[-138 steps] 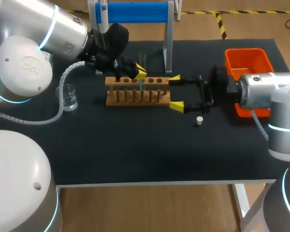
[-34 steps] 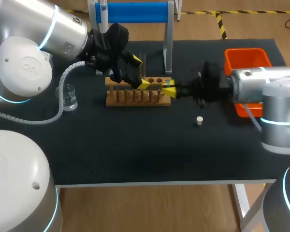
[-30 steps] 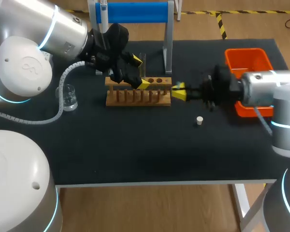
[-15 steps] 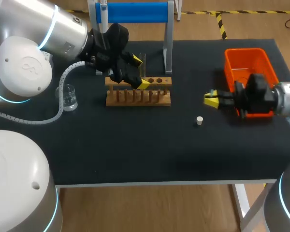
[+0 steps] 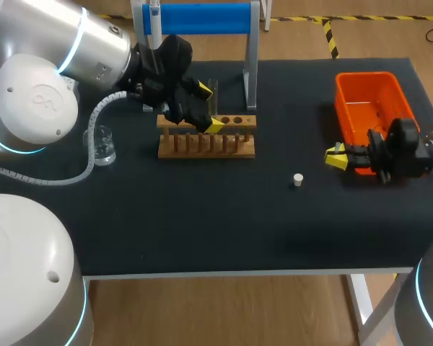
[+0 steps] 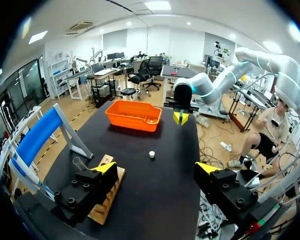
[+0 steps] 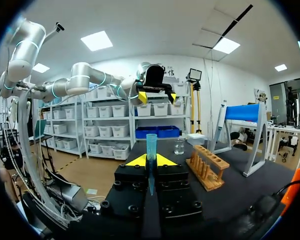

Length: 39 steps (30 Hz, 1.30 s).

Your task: Invert the test tube, pick up the pipette, mount the tip to pipette, aspirate from beaker and dispense into the tube, eject the tip, return the pipette, and cap with the stopper.

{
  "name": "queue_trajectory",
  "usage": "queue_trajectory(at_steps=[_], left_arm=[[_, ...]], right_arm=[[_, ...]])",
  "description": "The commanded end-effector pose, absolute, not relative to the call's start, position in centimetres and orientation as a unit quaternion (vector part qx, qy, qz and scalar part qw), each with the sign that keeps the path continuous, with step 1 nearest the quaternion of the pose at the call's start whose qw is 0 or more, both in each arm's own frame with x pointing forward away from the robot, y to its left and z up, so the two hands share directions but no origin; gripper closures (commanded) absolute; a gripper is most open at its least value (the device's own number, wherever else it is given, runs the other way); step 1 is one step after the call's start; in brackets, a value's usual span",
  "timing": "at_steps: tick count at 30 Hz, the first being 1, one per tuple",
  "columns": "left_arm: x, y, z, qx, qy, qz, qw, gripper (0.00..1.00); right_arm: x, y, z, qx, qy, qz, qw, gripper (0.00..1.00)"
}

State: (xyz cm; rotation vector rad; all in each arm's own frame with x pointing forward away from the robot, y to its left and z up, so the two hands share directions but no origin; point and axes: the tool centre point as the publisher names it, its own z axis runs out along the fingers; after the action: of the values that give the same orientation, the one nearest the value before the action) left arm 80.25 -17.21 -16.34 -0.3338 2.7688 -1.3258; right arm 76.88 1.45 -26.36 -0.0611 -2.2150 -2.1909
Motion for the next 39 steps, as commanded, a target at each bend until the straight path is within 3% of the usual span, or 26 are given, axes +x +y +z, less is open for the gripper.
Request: queue_trajectory(at_steps=[1, 23, 39], left_arm=[[80.3, -17.2, -16.2, -0.108, 0.897, -0.427, 0.025, 0.00], [80.3, -17.2, -16.2, -0.108, 0.897, -0.427, 0.025, 0.00], [86.5, -6.8, -17.9, -0.254, 0.877, -0.397, 0.094, 0.00]], right_arm=[[76.8, 1.5, -26.6, -0.021, -0.713, -0.701, 0.016, 1.00], [76.7, 1.6, -26.6, -0.019, -0.716, -0.698, 0.019, 1.00], [76.7, 1.6, -26.6, -0.019, -0.716, -0.698, 0.019, 1.00]])
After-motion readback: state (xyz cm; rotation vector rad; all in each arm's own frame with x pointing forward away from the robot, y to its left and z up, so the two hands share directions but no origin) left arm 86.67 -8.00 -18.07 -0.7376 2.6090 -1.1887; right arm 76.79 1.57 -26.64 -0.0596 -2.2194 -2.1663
